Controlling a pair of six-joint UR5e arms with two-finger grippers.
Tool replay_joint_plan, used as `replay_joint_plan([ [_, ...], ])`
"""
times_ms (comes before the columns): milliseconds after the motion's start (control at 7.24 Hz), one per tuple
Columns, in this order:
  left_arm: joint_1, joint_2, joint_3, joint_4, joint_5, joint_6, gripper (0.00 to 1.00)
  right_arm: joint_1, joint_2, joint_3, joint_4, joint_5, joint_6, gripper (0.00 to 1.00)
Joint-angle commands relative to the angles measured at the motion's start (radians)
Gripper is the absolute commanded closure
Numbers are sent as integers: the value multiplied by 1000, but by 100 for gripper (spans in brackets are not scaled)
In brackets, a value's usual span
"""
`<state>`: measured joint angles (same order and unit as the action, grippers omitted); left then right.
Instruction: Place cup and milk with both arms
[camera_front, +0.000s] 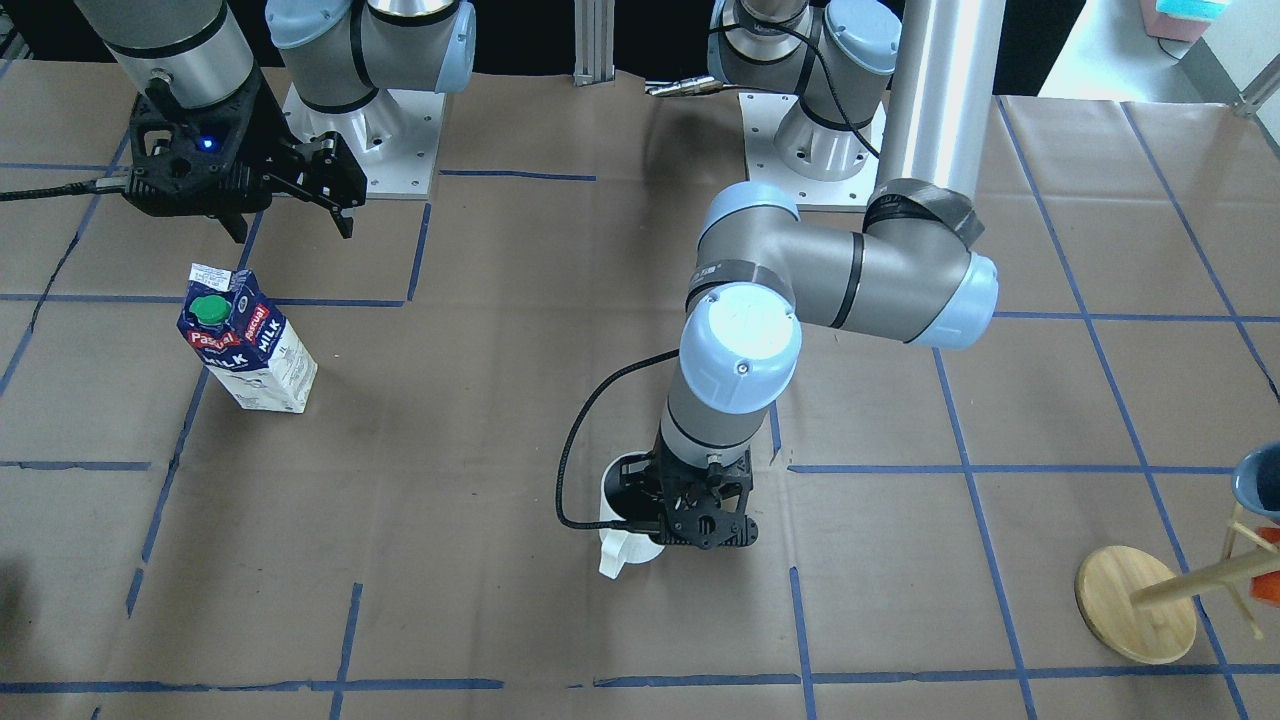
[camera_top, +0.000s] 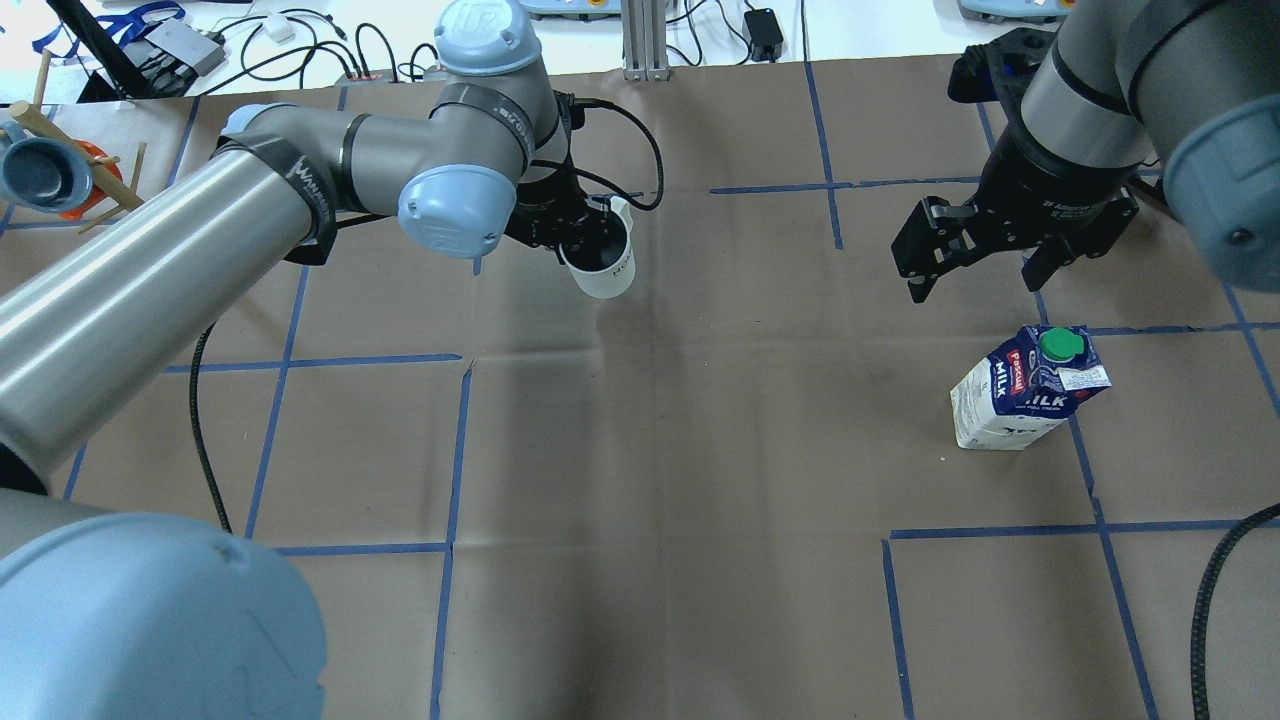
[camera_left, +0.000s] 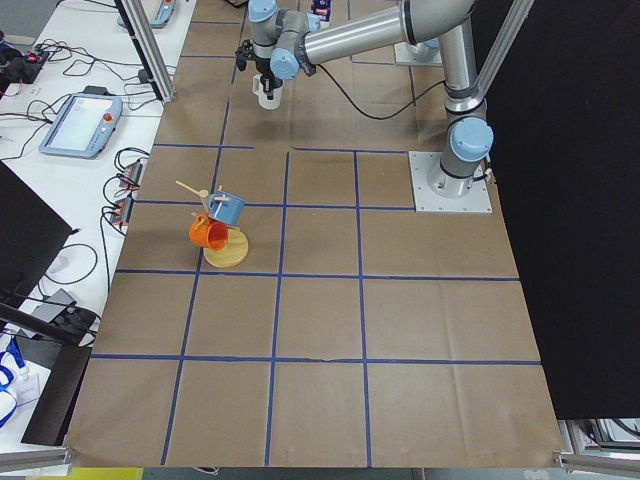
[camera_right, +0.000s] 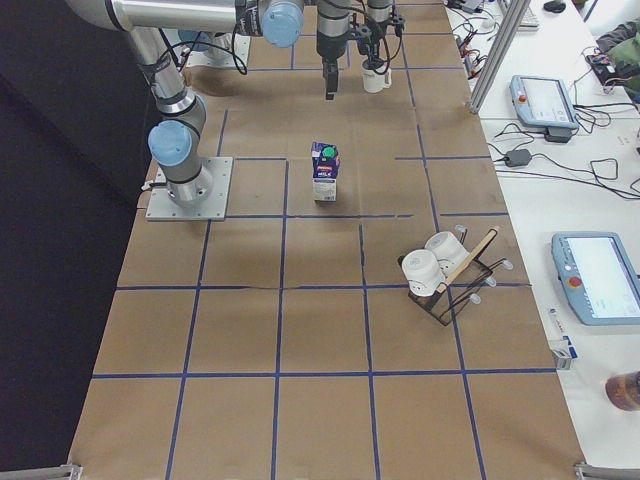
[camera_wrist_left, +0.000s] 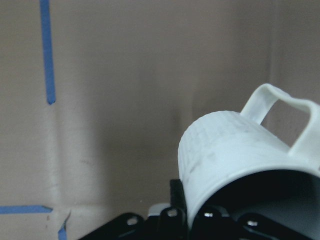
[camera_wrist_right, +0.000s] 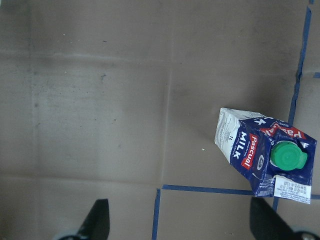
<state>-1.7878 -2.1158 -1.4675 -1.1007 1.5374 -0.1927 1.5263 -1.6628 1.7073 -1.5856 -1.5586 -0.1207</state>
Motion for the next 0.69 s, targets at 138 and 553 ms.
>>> replay_joint_plan([
  [138,-15,-53,39,-4,6,-116,96,-1,0,0,-1,-1,-4,0],
  [553,-15,-50,21,-5,6,-186,89,-3,0,0,-1,-1,-4,0],
])
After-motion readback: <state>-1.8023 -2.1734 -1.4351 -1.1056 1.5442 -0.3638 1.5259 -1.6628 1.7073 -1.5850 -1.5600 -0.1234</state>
